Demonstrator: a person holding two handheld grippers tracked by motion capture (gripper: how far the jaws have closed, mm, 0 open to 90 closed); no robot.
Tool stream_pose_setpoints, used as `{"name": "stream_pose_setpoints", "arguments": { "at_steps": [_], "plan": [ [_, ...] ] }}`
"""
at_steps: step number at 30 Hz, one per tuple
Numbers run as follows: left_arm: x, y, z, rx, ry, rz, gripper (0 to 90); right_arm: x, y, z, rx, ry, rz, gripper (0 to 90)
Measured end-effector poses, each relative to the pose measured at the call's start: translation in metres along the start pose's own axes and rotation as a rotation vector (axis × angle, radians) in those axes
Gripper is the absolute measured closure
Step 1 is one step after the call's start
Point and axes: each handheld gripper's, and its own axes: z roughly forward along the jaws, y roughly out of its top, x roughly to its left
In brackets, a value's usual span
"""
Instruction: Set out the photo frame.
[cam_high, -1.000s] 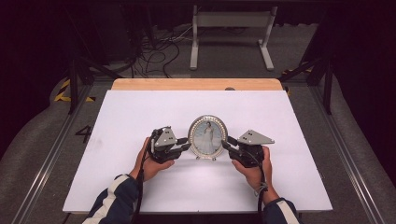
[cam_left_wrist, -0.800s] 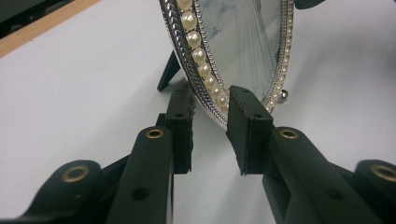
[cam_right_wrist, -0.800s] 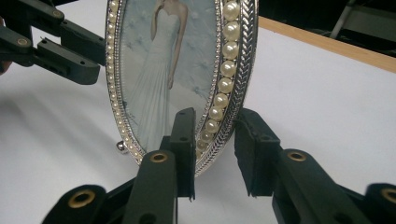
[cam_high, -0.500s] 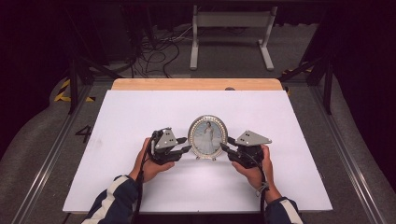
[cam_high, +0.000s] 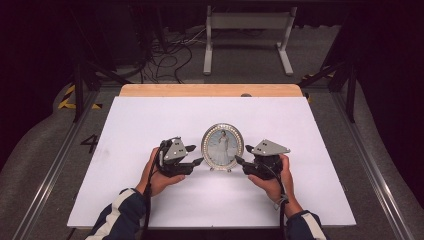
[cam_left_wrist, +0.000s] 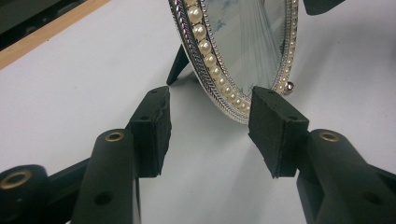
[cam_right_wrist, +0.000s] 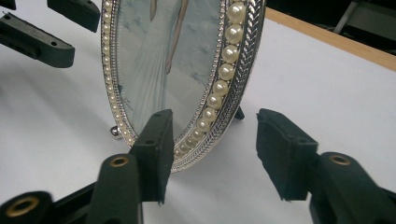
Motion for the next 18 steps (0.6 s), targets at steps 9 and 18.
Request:
{"name": "stream_pose_setpoints", "arguments": {
  "at_steps": [9, 18],
  "plan": [
    [-0.001, -0.005, -0.005, 0.018, 0.028, 0.012, 35.2, -0.002, -0.003, -0.001, 0.020, 0.004, -0.011, 28.2],
    [-0.003, -0.013, -0.014, 0.042, 0.021, 0.031, 22.2, -0.001, -0.009, -0.005, 0.030, 0.015, -0.029, 22.0]
  ]
}}
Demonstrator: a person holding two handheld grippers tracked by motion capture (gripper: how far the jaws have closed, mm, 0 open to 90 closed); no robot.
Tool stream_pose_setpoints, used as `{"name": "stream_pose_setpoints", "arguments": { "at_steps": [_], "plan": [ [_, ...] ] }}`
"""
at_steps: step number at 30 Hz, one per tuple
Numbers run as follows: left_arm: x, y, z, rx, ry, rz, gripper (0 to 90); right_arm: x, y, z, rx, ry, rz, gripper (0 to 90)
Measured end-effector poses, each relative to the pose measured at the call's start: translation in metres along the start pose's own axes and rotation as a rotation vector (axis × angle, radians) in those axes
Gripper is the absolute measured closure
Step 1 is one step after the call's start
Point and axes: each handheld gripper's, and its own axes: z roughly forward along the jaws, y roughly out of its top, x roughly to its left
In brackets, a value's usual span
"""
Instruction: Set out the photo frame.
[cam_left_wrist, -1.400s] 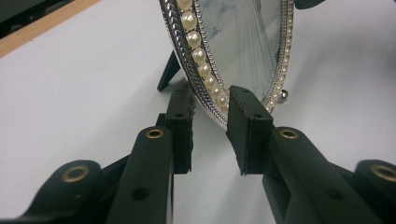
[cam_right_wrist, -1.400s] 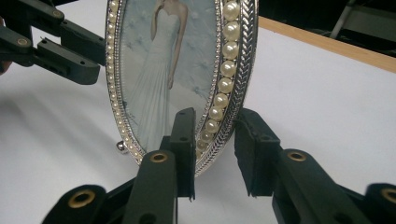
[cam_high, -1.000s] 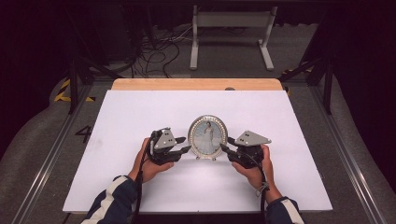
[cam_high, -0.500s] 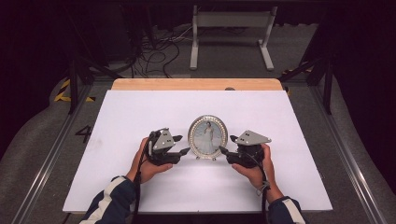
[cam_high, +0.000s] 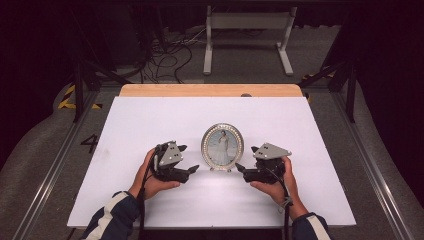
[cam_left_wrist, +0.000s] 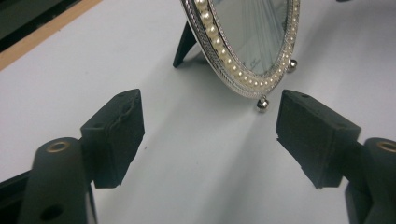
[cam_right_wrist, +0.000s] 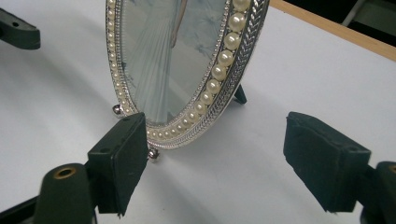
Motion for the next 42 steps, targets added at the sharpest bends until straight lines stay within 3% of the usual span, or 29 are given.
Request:
{"name": "stream_pose_setpoints", "arguments": {
  "at_steps": [12, 15, 19, 30, 42],
  "plan": [
    [-0.002, -0.015, -0.012, 0.000, 0.013, -0.011, 8.8, -0.003, -0.011, -0.013, -0.017, -0.017, -0.006, 16.4],
    [-0.002, -0.017, -0.014, -0.006, 0.008, -0.013, 8.2, -0.005, -0.013, -0.015, -0.016, -0.027, -0.004, 16.4],
    [-0.004, -0.023, -0.021, -0.007, 0.016, 0.019, 7.0, -0.006, -0.016, -0.018, -0.012, -0.038, -0.010, 16.4],
    [-0.003, -0.034, -0.033, -0.006, 0.035, 0.007, 6.6, -0.005, -0.024, -0.022, 0.005, -0.069, -0.035, 16.8],
    [0.001, -0.047, -0.047, 0.004, 0.054, 0.003, 6.3, -0.006, -0.030, -0.029, -0.003, -0.089, -0.022, 17.1]
  ]
}}
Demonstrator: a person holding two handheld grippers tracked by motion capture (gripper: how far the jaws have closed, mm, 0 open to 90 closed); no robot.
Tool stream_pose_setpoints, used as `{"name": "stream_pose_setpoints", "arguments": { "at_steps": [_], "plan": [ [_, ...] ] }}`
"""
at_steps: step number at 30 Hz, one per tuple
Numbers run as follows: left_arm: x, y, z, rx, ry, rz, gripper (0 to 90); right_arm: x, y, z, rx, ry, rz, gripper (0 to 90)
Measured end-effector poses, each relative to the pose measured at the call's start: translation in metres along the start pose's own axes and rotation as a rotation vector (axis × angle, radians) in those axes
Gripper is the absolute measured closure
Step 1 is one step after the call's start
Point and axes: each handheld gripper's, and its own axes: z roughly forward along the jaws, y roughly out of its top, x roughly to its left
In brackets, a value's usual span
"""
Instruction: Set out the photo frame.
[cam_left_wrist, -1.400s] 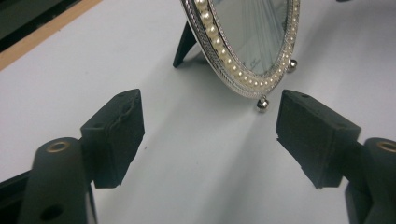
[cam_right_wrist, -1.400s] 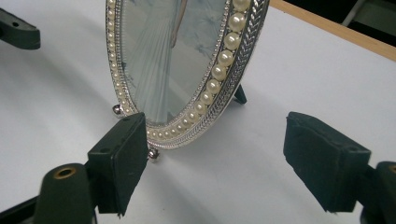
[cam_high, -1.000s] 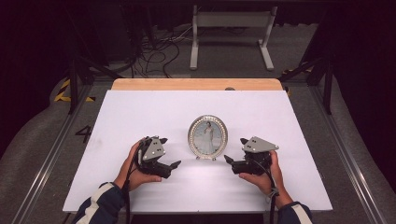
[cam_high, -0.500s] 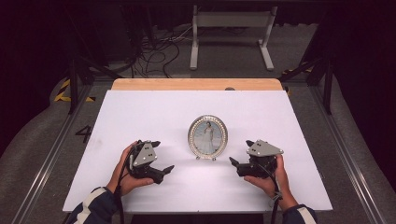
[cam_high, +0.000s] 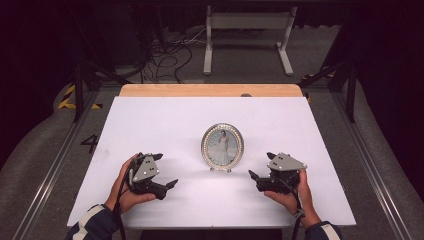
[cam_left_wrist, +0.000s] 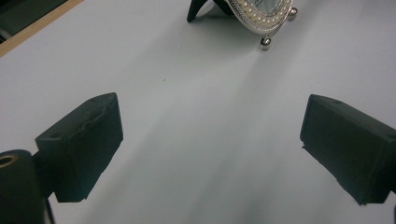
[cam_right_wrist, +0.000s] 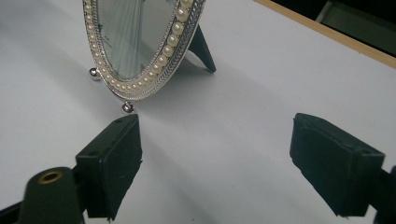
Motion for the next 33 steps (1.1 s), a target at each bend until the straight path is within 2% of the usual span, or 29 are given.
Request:
{"name": "stream_pose_setpoints", "arguments": {
  "at_steps": [12, 14, 21, 24, 33],
  "plan": [
    [0.004, -0.012, -0.014, 0.002, 0.028, -0.011, 6.2, -0.002, -0.008, -0.007, 0.015, -0.026, -0.016, 17.3],
    [0.003, -0.014, -0.017, 0.006, 0.037, -0.004, 6.2, -0.003, -0.010, -0.009, 0.018, -0.032, -0.015, 17.3],
    [0.005, -0.022, -0.024, 0.006, 0.058, -0.025, 6.7, -0.008, -0.016, -0.014, 0.022, -0.045, -0.010, 17.3],
    [0.004, -0.026, -0.028, 0.012, 0.071, -0.018, 6.8, -0.009, -0.018, -0.015, 0.027, -0.052, -0.010, 17.3],
    [0.013, -0.045, -0.040, 0.036, 0.110, -0.049, 7.0, -0.014, -0.027, -0.021, 0.041, -0.070, -0.006, 17.4]
  ]
}}
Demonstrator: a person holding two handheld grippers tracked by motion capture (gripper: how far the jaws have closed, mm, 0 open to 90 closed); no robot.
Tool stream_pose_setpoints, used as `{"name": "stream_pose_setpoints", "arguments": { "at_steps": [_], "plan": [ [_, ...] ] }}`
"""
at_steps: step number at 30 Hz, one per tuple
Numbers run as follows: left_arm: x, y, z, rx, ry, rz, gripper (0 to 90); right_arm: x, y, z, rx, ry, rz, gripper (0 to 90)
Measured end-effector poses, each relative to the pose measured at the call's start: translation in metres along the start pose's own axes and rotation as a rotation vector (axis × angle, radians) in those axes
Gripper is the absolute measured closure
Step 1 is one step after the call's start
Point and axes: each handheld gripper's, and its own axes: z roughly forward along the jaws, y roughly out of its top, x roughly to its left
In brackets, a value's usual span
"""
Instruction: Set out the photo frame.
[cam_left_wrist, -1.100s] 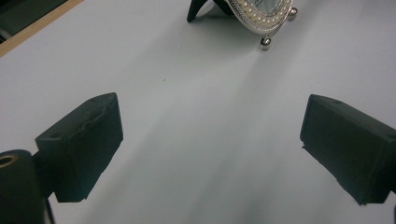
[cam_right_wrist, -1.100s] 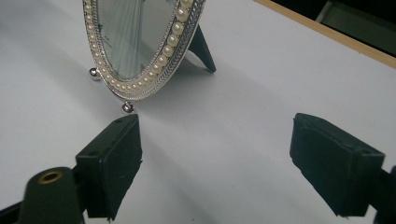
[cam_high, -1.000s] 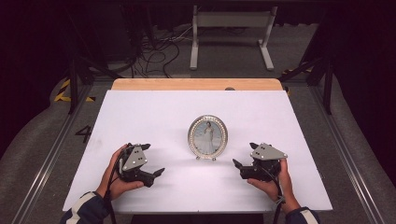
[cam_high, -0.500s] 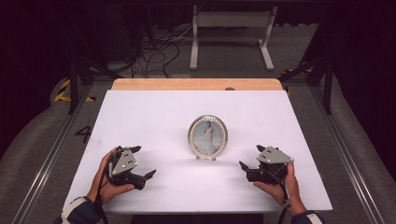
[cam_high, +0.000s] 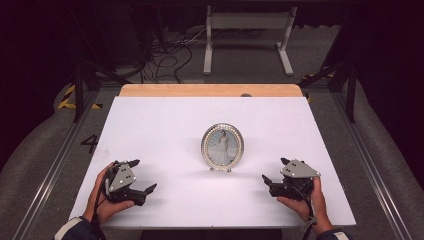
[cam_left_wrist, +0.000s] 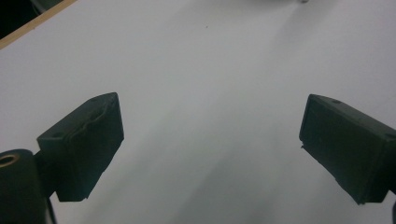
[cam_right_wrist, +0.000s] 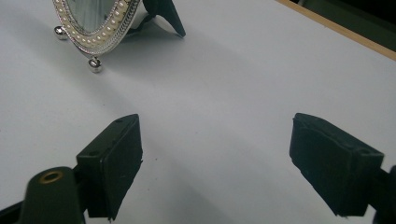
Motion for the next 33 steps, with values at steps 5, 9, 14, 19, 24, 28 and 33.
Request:
{"name": "stream_pose_setpoints", "arguments": {
  "at_steps": [5, 9, 14, 19, 24, 28, 33],
  "plan": [
    [0.006, -0.008, -0.006, 0.005, 0.019, -0.024, 7.2, -0.003, -0.004, -0.003, -0.002, -0.008, 0.002, 17.4],
    [0.008, -0.012, -0.009, 0.006, 0.017, -0.028, 7.2, -0.004, -0.009, -0.004, 0.008, -0.019, 0.004, 17.4],
    [0.008, -0.017, -0.011, 0.017, 0.012, -0.035, 7.2, -0.006, -0.014, -0.007, 0.008, -0.029, 0.007, 17.4],
    [0.008, -0.020, -0.014, 0.019, 0.009, -0.043, 7.2, -0.009, -0.019, -0.012, 0.014, -0.040, 0.019, 17.3],
    [0.008, -0.026, -0.017, 0.021, -0.007, -0.060, 7.1, -0.012, -0.026, -0.016, 0.020, -0.049, 0.034, 17.2],
    [0.006, -0.031, -0.019, 0.026, -0.014, -0.072, 7.2, -0.014, -0.031, -0.018, 0.023, -0.054, 0.049, 17.2],
    [0.004, -0.031, -0.018, 0.030, -0.021, -0.068, 7.2, -0.013, -0.034, -0.015, 0.028, -0.046, 0.049, 17.1]
  ]
}}
